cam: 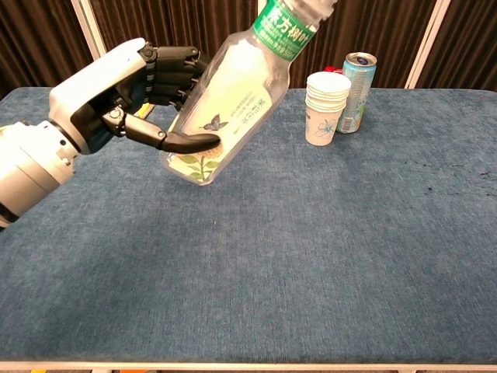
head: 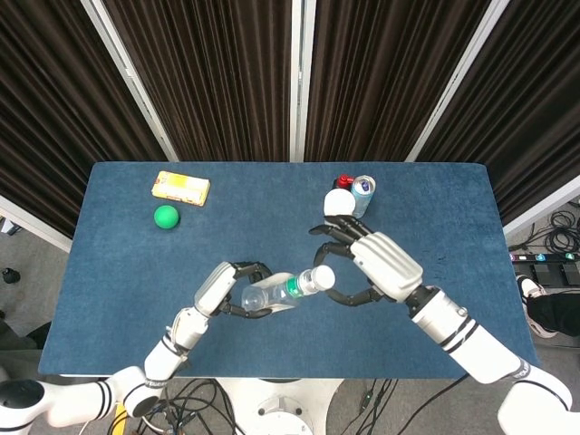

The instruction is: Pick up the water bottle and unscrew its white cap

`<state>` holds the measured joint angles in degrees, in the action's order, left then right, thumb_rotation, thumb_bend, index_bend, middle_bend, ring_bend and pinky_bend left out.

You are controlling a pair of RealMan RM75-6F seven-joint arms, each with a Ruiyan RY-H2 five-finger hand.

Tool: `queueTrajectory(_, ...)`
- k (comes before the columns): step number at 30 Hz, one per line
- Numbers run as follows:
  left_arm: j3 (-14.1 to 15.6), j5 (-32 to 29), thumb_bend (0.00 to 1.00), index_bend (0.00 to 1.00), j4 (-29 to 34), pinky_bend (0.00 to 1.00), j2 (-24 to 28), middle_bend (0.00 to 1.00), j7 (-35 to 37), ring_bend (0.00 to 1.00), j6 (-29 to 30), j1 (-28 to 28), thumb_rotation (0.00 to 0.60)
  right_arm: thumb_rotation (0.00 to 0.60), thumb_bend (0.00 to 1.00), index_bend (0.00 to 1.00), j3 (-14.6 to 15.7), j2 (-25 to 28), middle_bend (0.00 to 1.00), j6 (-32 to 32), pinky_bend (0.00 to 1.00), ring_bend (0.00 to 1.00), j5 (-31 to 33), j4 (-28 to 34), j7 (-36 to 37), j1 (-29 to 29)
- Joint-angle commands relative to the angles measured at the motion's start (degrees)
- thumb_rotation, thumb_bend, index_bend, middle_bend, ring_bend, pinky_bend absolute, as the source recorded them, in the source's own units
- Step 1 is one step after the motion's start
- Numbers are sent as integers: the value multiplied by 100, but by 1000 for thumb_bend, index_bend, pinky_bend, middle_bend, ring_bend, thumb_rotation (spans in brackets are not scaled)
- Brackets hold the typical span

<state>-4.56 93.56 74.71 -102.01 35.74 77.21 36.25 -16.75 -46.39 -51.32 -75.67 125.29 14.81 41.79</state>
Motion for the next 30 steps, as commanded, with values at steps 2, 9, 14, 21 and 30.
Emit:
queueTrajectory(2,44,-41,416,591,-291,607,62,561,-394,508,-108,-16,600,600,227,536,8,137,147,-83,0,0,-22,-19,109,-130)
queueTrajectory(9,200,-443,416,593,-836,586,321,554,-2267,505,-931,-11,600,600,226,537,305,205,139,-34,0,0,39,-320,283,-442)
queueTrajectory(14,192,-788,415,586,-803,555,255,541,-3229,484,-1390,9,600,600,227,539,487,28,136,-38,0,0,-13,-569,332,-590)
queueTrajectory(21,123,-1481,288,412,-423,445,289,403,-4602,324,-2112,83,600,600,228,542,738,-290,135,25,0,0,-203,-829,621,-761)
queueTrajectory(30,23,-1904,174,158,255,323,611,237,-5338,178,-2012,-51,600,600,228,540,947,-817,130,198,0,0,-24,-1437,322,-767)
